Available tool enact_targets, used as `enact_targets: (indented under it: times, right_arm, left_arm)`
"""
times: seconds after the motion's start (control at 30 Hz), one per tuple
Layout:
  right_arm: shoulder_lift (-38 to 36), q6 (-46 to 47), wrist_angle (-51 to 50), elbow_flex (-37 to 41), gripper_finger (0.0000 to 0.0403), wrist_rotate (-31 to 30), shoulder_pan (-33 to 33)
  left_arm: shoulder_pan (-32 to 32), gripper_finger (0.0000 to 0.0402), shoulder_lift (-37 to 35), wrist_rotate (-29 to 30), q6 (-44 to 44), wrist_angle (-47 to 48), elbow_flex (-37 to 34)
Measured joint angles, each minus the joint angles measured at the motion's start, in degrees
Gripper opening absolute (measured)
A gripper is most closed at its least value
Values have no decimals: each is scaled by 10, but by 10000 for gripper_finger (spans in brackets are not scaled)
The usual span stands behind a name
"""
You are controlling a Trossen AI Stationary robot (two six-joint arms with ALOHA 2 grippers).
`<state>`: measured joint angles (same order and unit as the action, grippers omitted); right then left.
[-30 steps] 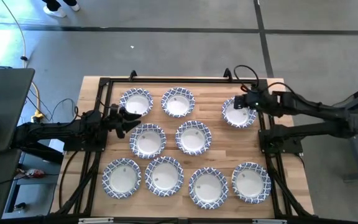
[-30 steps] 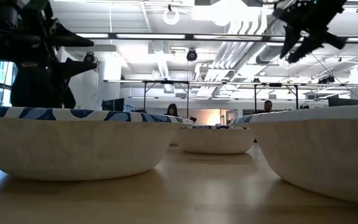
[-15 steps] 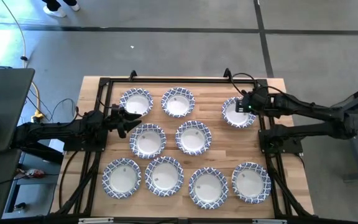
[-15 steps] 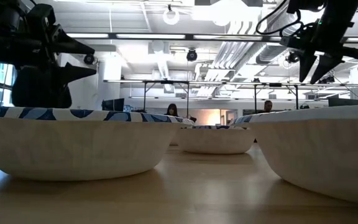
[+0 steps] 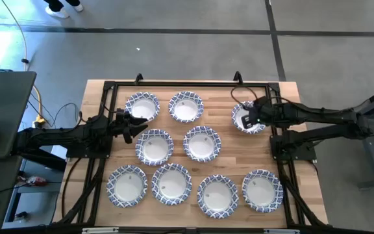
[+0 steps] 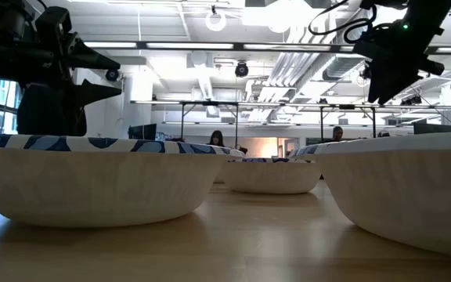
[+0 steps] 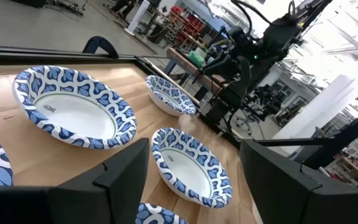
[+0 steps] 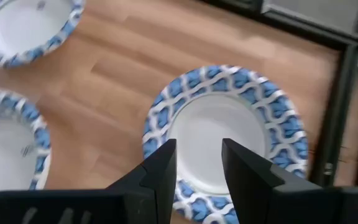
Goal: Nest bowls inside each other
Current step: Stack the white patterned bowl on top of the other white patterned bowl
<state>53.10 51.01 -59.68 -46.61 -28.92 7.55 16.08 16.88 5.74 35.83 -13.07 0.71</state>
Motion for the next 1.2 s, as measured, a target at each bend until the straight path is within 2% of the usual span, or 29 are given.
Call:
enact_targets:
  times: [0.23, 0.4, 0.6, 0.8, 1.2]
  right_arm:
    - [26, -4, 80, 56, 119, 26, -70]
    - [75, -70, 97, 46, 119, 3, -123]
    - [122, -109, 74, 15, 119, -51, -142]
    - [182, -80, 44, 1, 119, -96, -161]
    - [282, 46, 20, 1, 119, -116, -205]
  left_arm:
    - [0, 241, 0, 1, 0, 4, 0]
    - [0, 241, 0, 1, 0, 22, 0]
    - [0, 241, 0, 1, 0, 32, 0]
    - [0, 241, 0, -1, 0, 32, 0]
    - [0, 241, 0, -6, 0, 32, 0]
